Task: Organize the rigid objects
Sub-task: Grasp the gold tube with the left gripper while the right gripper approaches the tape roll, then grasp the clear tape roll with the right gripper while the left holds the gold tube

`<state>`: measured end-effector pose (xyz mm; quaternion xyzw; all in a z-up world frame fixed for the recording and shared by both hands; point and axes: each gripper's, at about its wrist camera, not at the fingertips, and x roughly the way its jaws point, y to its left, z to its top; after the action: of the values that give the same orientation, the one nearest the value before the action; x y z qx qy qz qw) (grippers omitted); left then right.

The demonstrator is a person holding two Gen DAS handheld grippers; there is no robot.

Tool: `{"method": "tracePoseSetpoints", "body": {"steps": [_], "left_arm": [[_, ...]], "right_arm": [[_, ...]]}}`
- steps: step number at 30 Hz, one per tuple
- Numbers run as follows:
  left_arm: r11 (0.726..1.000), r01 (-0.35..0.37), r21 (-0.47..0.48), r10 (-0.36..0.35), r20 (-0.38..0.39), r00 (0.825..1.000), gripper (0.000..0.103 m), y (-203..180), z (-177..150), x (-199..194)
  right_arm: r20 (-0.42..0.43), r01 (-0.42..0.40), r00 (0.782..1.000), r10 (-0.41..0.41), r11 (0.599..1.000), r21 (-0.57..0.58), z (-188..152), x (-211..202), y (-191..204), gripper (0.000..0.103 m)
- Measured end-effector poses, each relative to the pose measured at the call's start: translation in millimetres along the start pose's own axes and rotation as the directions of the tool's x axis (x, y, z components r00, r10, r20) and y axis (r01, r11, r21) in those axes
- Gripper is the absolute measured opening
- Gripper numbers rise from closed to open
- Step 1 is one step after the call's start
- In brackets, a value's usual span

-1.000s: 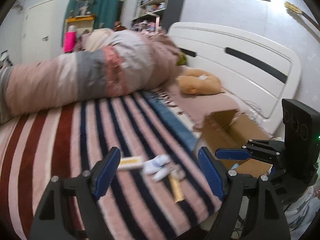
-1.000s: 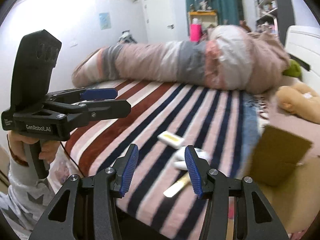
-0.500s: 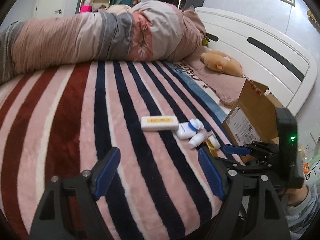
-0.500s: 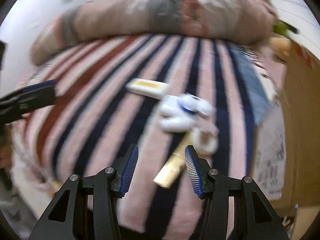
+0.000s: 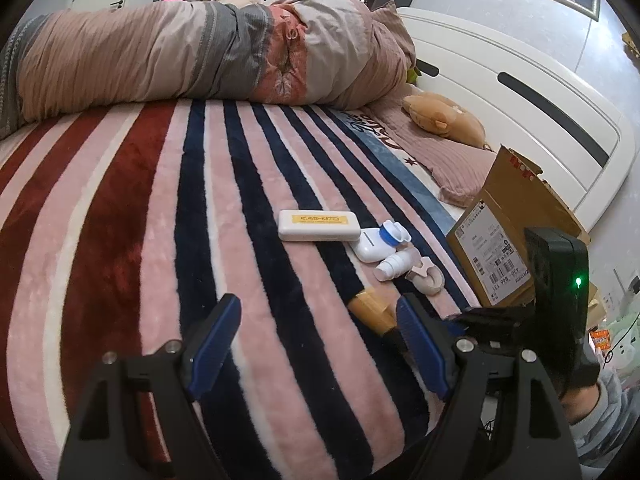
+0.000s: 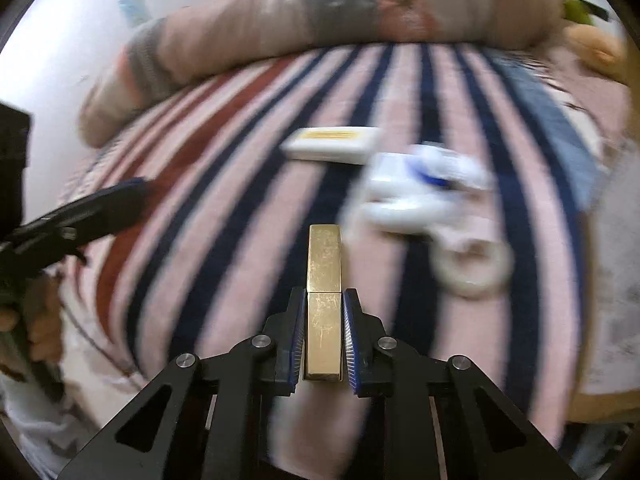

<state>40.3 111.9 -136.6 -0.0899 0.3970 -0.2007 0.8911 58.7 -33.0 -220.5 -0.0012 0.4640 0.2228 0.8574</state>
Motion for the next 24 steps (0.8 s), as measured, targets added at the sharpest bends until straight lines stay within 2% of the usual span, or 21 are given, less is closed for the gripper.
{"method": "tracePoseSetpoints", "body": {"steps": [3, 6, 8, 9, 11, 12, 13, 14, 15, 17, 19, 20, 21, 23, 24], "left_arm": [[1.000, -0.016, -0.011, 0.016, 0.003, 1.000, 0.077, 5, 1, -3], [0.999, -0.034, -0.026, 0.034, 0.008, 0.999, 0.077, 11, 0, -7], [0.999, -0.038, -0.031, 0.038, 0.008, 0.999, 0.077, 13, -1, -9], [0.999, -0.038, -0.034, 0.038, 0.006, 0.999, 0.077, 14, -2, -9], [0.999, -0.037, -0.038, 0.037, -0.006, 0.999, 0.077, 13, -5, -6], [0.999, -0.033, -0.041, 0.033, -0.012, 0.999, 0.077, 12, -7, -3], [0.999, -0.023, -0.048, 0.022, -0.023, 0.999, 0.077, 9, -9, 2], [0.999, -0.014, -0.052, 0.012, -0.032, 0.999, 0.077, 7, -10, 6], [0.998, 0.000, -0.056, -0.002, -0.044, 0.999, 0.077, 4, -12, 11], [0.997, 0.019, -0.069, -0.024, -0.068, 0.997, 0.077, -5, -17, 26], [0.996, 0.005, -0.090, -0.014, -0.094, 0.995, 0.077, -13, -21, 42], [0.995, -0.022, -0.100, 0.011, -0.105, 0.994, 0.074, -17, -23, 49], [0.992, -0.063, -0.105, 0.051, -0.116, 0.992, 0.065, -21, -24, 58], [0.987, -0.133, -0.093, 0.121, -0.121, 0.985, 0.054, -28, -27, 70], [0.982, -0.170, -0.078, 0.160, -0.114, 0.980, 0.044, -31, -28, 73]], "right_arm": [[0.003, -0.083, 0.997, 0.083, 0.996, -0.045, 9, 14, 25, 0.014], [-0.042, -0.073, 0.997, 0.069, 0.994, -0.082, 14, 26, 35, 0.015], [-0.042, -0.062, 0.997, 0.059, 0.996, -0.070, 15, 20, 30, 0.032], [-0.018, -0.041, 0.999, 0.040, 0.997, -0.069, 14, 12, 28, 0.036], [0.047, 0.053, 0.998, -0.049, 0.996, -0.075, 13, -10, 17, 0.041], [0.071, 0.102, 0.993, -0.097, 0.992, -0.072, 11, -20, 11, 0.043], [0.091, 0.169, 0.982, -0.163, 0.984, -0.062, 10, -29, 1, 0.049], [0.095, 0.218, 0.973, -0.212, 0.975, -0.054, 11, -33, -5, 0.057], [0.094, 0.283, 0.956, -0.279, 0.958, -0.043, 10, -34, -14, 0.059], [0.088, 0.355, 0.932, -0.351, 0.934, -0.035, 11, -31, -28, 0.060], [0.062, 0.363, 0.931, -0.360, 0.931, -0.030, 11, -22, -38, 0.060], [0.048, 0.348, 0.937, -0.347, 0.937, -0.031, 11, -18, -44, 0.060], [0.038, 0.336, 0.941, -0.335, 0.941, -0.031, 12, -11, -45, 0.060], [0.024, 0.325, 0.946, -0.324, 0.945, -0.024, 12, -2, -52, 0.058], [0.026, 0.326, 0.945, -0.326, 0.945, -0.019, 11, 0, -54, 0.055]]}}
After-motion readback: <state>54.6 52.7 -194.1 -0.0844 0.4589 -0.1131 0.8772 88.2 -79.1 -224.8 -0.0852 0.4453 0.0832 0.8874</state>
